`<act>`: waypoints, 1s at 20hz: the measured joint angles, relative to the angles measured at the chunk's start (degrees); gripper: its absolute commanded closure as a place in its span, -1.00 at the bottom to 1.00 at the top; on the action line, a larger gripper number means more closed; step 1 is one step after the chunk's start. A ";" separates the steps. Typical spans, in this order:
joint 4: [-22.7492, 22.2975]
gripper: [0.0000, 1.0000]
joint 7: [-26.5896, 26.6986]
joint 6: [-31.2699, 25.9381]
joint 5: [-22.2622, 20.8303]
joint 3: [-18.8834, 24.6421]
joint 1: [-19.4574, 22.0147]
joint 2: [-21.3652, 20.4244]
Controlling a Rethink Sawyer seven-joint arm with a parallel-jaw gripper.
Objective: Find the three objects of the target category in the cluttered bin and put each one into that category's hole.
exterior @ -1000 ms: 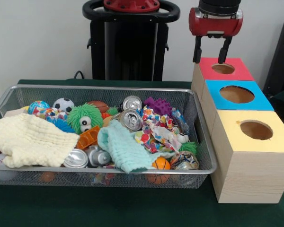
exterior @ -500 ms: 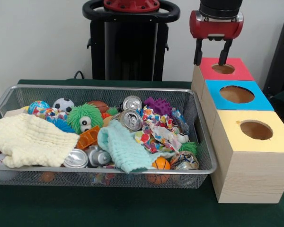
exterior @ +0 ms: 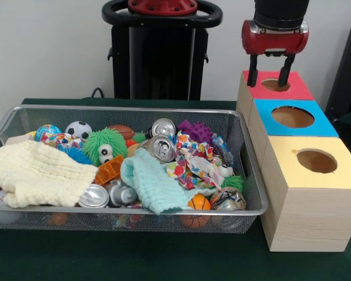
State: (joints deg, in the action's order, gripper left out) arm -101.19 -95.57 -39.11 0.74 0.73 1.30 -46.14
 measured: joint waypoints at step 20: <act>14.69 -1.00 0.00 -6.72 -3.17 2.50 -1.15 6.06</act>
State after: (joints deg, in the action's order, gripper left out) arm -86.51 -95.57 -45.83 -2.42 3.23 0.15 -40.08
